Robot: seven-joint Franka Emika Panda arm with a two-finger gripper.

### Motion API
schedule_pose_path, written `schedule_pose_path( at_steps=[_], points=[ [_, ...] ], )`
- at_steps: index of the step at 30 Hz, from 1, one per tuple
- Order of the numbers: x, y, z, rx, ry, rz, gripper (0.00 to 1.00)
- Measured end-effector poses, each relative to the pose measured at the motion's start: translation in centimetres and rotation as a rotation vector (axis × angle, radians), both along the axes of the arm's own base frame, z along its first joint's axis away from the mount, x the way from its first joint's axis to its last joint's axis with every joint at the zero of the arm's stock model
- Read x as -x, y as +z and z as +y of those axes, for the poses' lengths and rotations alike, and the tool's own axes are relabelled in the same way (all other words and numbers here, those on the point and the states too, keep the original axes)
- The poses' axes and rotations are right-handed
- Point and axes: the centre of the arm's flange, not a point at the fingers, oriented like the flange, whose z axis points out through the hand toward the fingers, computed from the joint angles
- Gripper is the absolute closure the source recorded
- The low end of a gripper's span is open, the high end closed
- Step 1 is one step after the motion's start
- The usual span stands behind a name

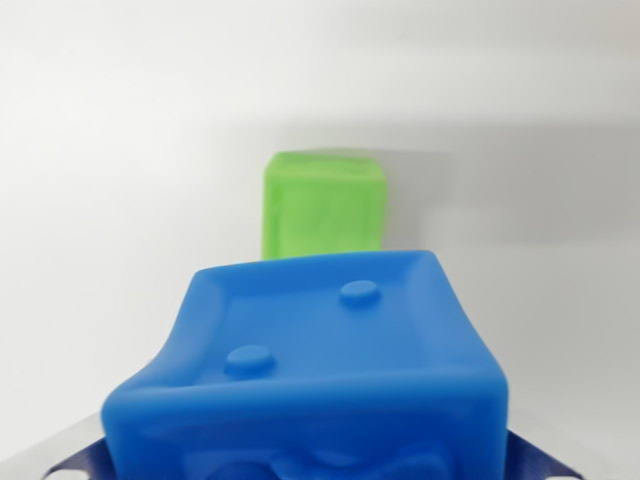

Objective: Stack cube

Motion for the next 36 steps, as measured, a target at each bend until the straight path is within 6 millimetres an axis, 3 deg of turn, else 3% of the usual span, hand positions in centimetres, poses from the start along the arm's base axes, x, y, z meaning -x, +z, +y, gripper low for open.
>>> schedule_pose_path(
  at_steps=[15,36],
  points=[
    [0.0,-4.2,0.0,0.0,0.0,-0.001,1.0],
    [0.1,-8.5,0.0,0.001,0.001,-0.002,1.0]
  ],
)
